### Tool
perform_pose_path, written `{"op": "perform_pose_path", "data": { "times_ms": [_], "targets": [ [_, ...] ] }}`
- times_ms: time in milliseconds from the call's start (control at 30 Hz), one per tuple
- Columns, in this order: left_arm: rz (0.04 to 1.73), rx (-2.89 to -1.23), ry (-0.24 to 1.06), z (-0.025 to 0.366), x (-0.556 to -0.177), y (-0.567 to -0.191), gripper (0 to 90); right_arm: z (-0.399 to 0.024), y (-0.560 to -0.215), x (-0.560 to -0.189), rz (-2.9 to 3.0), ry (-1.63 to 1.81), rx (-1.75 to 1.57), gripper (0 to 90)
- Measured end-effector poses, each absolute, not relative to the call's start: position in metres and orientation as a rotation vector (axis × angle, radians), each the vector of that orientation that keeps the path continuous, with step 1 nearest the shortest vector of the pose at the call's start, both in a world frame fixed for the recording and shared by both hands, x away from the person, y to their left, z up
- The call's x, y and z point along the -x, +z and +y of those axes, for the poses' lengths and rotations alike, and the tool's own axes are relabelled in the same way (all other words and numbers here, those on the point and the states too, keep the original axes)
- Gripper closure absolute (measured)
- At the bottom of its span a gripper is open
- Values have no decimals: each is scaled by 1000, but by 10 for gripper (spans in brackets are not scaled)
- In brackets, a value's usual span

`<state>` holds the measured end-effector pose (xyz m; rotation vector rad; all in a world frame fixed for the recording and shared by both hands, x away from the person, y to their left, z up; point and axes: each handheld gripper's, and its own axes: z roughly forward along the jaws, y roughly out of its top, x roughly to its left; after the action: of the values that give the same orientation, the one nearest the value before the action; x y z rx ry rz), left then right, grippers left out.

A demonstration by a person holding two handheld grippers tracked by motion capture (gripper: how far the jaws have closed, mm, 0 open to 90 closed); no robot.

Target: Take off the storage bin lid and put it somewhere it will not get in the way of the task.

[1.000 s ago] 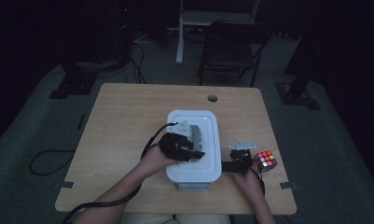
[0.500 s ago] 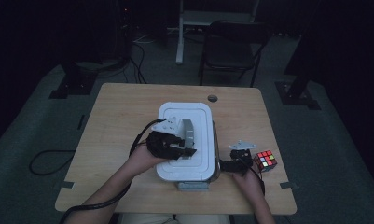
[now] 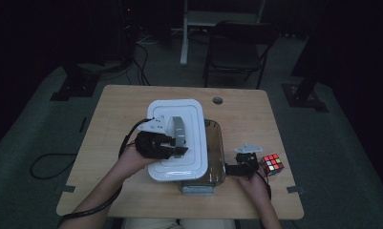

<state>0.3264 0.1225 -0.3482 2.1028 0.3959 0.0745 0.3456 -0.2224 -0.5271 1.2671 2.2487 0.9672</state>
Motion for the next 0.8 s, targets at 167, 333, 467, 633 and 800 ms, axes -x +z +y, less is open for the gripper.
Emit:
{"op": "perform_pose_path", "data": {
  "times_ms": [167,333,467,633,800],
  "targets": [
    [407,-2108,83,132,-326,-349,696,-222,-527,-346,2250,967,-1268,126],
    [424,-2112,88,143,-327,-351,697,-222,-527,-346,2249,966,-1267,126],
    [448,-2109,88,157,-328,-354,696,-222,-527,-346,2250,966,-1269,126],
    [465,-2106,99,176,-327,-358,695,-222,-527,-346,2249,967,-1269,126],
    [461,-2097,95,191,-328,-365,696,-222,-527,-345,2250,966,-1269,125]
  ]
}}
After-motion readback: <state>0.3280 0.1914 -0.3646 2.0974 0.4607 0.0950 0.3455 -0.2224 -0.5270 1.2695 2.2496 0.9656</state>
